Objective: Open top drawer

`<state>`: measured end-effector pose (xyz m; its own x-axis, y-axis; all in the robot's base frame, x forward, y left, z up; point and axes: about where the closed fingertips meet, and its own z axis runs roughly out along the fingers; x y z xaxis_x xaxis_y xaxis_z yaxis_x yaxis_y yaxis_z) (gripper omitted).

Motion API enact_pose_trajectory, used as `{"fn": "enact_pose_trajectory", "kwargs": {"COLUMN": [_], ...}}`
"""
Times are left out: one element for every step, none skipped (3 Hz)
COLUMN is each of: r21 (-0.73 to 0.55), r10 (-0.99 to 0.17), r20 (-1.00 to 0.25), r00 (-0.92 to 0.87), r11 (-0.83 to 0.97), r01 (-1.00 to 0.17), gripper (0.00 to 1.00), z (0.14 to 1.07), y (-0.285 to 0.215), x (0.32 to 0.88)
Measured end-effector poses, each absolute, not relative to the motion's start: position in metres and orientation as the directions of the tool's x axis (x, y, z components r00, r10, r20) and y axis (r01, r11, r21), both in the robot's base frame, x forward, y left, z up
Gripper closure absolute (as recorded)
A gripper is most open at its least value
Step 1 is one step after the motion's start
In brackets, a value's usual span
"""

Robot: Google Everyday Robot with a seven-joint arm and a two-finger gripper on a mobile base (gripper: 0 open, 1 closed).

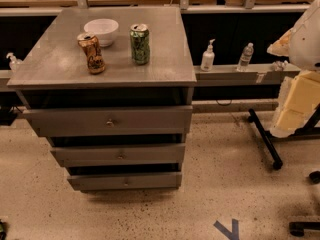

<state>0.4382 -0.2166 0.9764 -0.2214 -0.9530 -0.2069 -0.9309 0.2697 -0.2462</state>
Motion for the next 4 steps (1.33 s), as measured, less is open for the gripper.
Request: {"fn": "enact_pose_trajectory", "kwargs": {"r21": [-0.246, -0.259, -0.287, -0.317], "r10": [-0.953, -0.964, -0.973, -0.973], "r20": [-0.207, -0.22, -0.227, -0.178], "r00": [-0.221, -0.149, -0.031, 0.145], "r11": [0.27, 0.205, 0.098, -0.082], "r01": [-0.931, -0.944, -0.953, -0.945], "gripper": [0.0, 0.0, 0.0, 0.0], "z": [0.976, 0.955, 0.914, 0.863], "y": [-0.217, -0.175, -0.088, 0.002], "x": [0.438, 0.452, 0.464, 0.462]}}
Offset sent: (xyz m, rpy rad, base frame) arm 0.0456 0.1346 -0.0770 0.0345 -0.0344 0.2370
